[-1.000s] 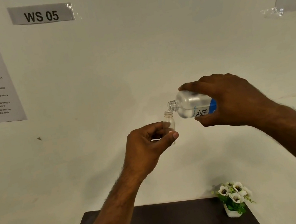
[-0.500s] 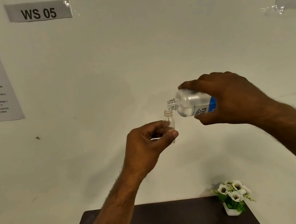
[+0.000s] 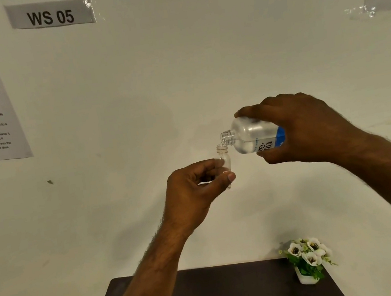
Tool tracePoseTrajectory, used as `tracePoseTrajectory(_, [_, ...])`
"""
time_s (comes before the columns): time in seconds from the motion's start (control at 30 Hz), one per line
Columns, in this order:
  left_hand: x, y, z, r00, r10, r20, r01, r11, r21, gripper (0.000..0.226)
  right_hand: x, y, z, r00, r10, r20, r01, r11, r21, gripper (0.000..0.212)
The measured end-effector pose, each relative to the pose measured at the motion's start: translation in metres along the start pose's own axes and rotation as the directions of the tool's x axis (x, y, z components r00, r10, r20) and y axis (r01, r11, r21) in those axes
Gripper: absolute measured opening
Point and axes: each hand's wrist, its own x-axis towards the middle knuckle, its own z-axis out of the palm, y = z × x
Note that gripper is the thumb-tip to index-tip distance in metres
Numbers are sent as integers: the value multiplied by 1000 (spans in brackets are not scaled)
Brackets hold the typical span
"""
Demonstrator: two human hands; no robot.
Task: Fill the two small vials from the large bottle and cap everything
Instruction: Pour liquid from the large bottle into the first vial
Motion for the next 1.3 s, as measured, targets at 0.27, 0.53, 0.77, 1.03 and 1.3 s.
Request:
tracePoseTrajectory(0.27, [0,-2,-1,1000,-18,5,18,1000,5,32,0,-1,-1,1000,-10,-10,10,1000,2,84])
tracePoseTrajectory(0.53, [-1,3,-2,1000,6,20,-6,1000,-21,31,0,-1,-2,1000,-12,-14,12,1000,6,85])
tracePoseTrajectory(0.77, [-1,1,-2,1000,9,15,-9,1000,-29,28,1,0,-1,1000,-17,-16,17,1000,-4,85])
tracePoseTrajectory(1.03, [0,2,-2,999,39,16,-39,999,-22,28,1,-1,-2,1000,-17,-14,17,1000,-2,85])
tracePoseTrajectory(1.3, [1,1,-3,998,64,19,-63,998,-15,24,3,-2,-4,1000,-14,-11,13,1000,-4,84])
